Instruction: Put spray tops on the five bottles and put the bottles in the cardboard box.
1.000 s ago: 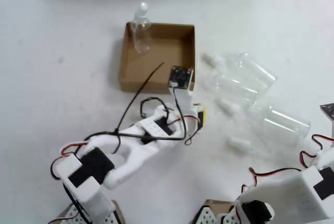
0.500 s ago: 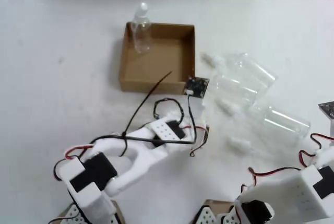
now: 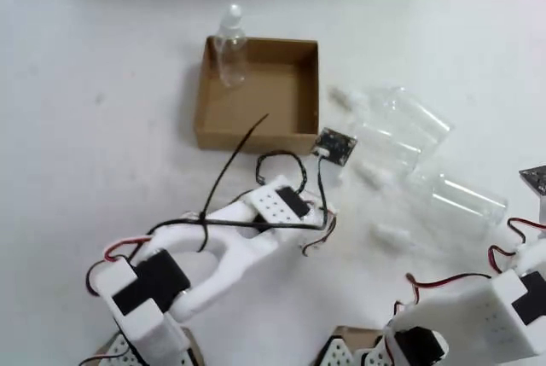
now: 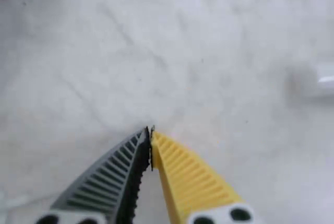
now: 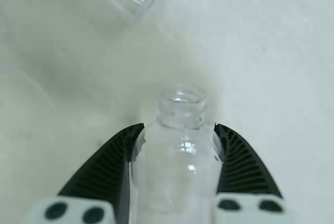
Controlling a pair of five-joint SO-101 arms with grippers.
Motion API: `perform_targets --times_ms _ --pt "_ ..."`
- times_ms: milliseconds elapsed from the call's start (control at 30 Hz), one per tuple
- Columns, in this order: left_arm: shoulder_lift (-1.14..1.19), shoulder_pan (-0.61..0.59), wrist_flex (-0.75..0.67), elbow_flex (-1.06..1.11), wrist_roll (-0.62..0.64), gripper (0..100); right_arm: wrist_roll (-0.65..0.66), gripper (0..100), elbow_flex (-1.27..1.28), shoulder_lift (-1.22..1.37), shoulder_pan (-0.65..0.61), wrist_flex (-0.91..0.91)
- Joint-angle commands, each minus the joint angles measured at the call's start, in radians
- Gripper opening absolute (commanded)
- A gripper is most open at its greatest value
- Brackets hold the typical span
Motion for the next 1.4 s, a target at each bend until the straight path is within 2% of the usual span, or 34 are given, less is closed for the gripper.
perform_targets --times_ms 0,233,467,633,800,1033,1100,1200,1367 --pt "-0.013 0.015 0.196 -0.015 -0.129 2 0.008 8.4 -0.031 -0.008 -0.002 -0.01" --pt "-0.013 0.005 0.41 -0.006 -0.354 2 0.008 8.4 -0.031 -0.01 -0.002 -0.007" --pt "-0.068 -0.001 0.417 -0.006 -0.37 2 0.008 8.3 -0.029 -0.016 -0.001 -0.007" --pt "-0.36 -0.091 0.42 0.044 -0.362 2 0.012 8.3 -0.029 -0.018 0.013 -0.008" --pt "-0.7 -0.183 0.519 0.137 -0.367 2 0.012 8.4 -0.029 -0.018 0.01 -0.012" --pt "-0.993 -0.208 0.643 0.382 -0.404 2 0.008 8.4 -0.029 -0.016 0.002 -0.007" --pt "-1.023 -0.228 0.661 0.423 -0.468 2 0.008 8.4 -0.029 -0.016 0.002 -0.007" --pt "-1.018 -0.323 0.663 0.417 -0.534 2 0.008 8.4 -0.029 -0.018 0.002 -0.007" --pt "-0.894 -0.4 0.695 0.358 -0.654 2 0.008 8.4 -0.029 -0.018 0.002 -0.007"
